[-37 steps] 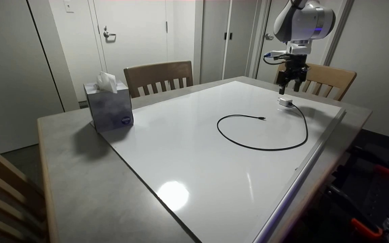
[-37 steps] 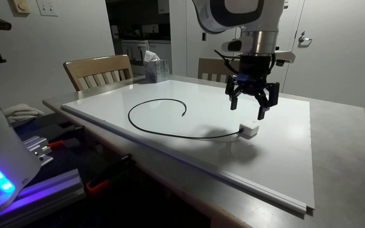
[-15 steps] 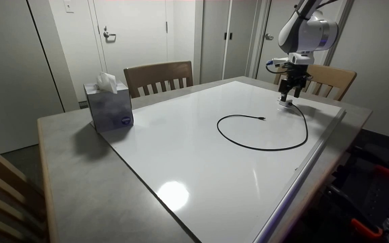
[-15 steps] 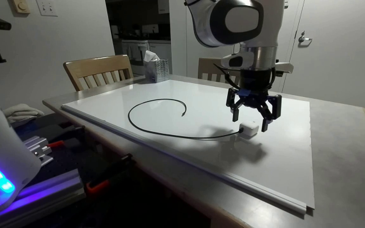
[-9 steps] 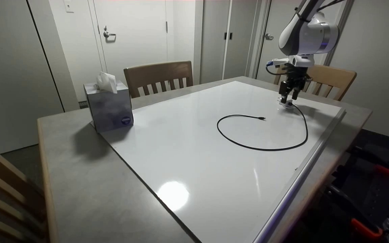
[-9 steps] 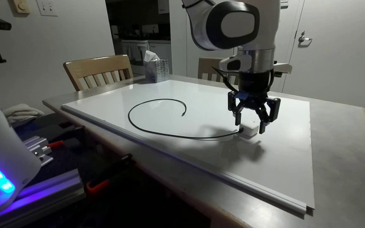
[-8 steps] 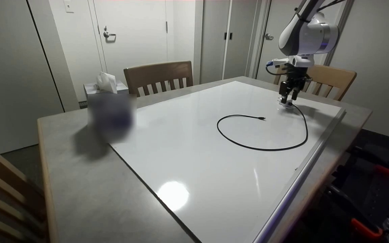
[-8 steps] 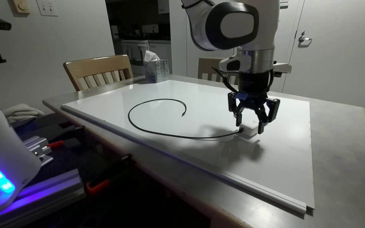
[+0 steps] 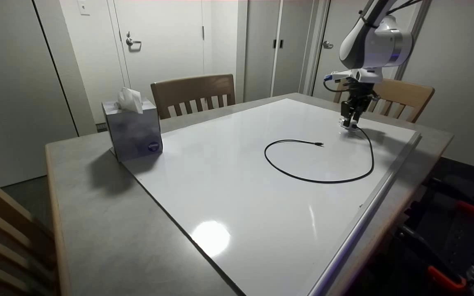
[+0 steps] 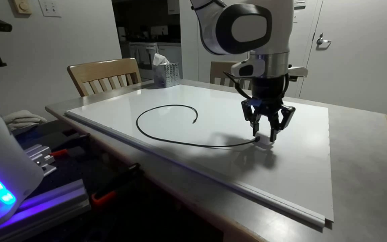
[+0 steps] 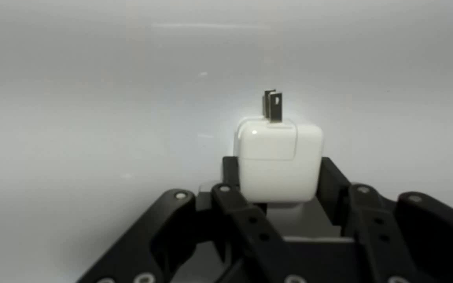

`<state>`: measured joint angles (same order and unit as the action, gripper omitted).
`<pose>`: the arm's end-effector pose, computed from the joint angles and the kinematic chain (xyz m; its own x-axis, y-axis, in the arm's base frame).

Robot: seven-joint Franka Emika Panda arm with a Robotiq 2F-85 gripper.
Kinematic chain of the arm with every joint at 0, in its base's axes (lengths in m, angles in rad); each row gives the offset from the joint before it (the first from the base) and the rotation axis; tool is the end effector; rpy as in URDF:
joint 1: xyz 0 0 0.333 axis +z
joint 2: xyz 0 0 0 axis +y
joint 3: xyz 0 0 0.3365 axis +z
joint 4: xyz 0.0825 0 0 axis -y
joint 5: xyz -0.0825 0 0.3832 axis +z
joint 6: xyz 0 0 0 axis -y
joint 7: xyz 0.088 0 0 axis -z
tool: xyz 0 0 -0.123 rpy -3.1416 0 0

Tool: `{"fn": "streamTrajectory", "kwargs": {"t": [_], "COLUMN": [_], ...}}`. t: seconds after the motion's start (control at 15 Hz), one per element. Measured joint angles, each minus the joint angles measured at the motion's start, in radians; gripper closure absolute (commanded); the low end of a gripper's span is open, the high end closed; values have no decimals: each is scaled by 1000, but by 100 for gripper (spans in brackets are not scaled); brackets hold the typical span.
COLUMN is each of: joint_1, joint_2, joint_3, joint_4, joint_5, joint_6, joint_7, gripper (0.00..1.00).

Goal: Wind the charging cable

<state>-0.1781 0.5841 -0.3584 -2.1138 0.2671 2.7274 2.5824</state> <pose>0.5030 -0.3106 0.1592 -0.9873 0.1535 -0.0403 0.1569 0.9819 -0.1060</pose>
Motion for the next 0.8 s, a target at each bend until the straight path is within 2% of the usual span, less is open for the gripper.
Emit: {"fn": "streamTrajectory", "kwargs": {"t": [0.73,0.8], "joint_1": [18,24], "joint_2": [1,2], "joint_3": [0,2], "joint_4": [48,62], "joint_5": [-47,-58], "joint_6": [3,-1], "joint_7": [-33,-40], "gripper": [74,49]}}
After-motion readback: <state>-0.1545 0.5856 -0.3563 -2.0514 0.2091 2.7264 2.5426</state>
